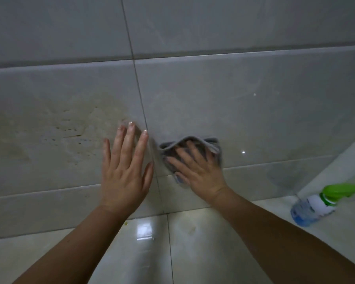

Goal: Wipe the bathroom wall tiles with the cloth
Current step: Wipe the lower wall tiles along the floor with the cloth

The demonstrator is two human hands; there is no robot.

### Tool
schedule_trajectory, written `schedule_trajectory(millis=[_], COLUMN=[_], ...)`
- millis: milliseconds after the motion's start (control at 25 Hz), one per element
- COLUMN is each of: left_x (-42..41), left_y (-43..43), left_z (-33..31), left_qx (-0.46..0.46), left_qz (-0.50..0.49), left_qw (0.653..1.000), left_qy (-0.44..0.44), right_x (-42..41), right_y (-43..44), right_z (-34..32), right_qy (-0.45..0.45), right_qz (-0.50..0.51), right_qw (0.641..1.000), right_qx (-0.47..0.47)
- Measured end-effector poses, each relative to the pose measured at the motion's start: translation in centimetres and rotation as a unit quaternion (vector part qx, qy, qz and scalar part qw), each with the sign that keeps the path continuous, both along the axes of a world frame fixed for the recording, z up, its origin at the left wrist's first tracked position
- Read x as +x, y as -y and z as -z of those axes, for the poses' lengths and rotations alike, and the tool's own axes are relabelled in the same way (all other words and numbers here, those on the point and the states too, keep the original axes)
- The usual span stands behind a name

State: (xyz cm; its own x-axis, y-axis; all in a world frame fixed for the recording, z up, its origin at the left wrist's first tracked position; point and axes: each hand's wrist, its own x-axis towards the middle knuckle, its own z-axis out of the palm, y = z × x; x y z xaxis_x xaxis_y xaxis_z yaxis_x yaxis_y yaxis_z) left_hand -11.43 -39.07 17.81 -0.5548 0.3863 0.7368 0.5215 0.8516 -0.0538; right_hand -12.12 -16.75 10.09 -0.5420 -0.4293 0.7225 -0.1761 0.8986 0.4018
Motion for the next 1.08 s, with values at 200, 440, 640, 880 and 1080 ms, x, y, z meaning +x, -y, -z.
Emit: schedule_trajectory(millis=[200, 440, 640, 880, 1080], left_x=[0.5, 0.9, 0.9, 1.0, 1.0], left_y=[-0.7, -2.8, -4.4, -4.5, -5.6], left_z=[0.1, -0.7, -0.5, -0.8, -0.4], left_qx=[-0.024, -0.026, -0.028, -0.028, -0.032], left_qz=[-0.01, 0.008, 0.033, 0.016, 0.042], left_qw=[1.0, 1.0, 0.999, 0.999, 0.999], left_qy=[0.014, 0.003, -0.01, -0.001, -0.008], right_x=[2.7, 2.6, 1.2, 2.3, 2.6], right_y=[-10.6, -6.7, -3.6, -7.9, -5.5], right_z=[0.3, -0.6, -3.3, -0.8, -2.2], right_qy=[-0.025, -0.029, -0.011, -0.04, 0.007], right_qz=[0.15, 0.222, 0.09, 0.2, 0.184], right_qw=[0.98, 0.857, 0.957, 0.86, 0.883], right_qx=[-0.131, -0.464, -0.275, -0.468, -0.431])
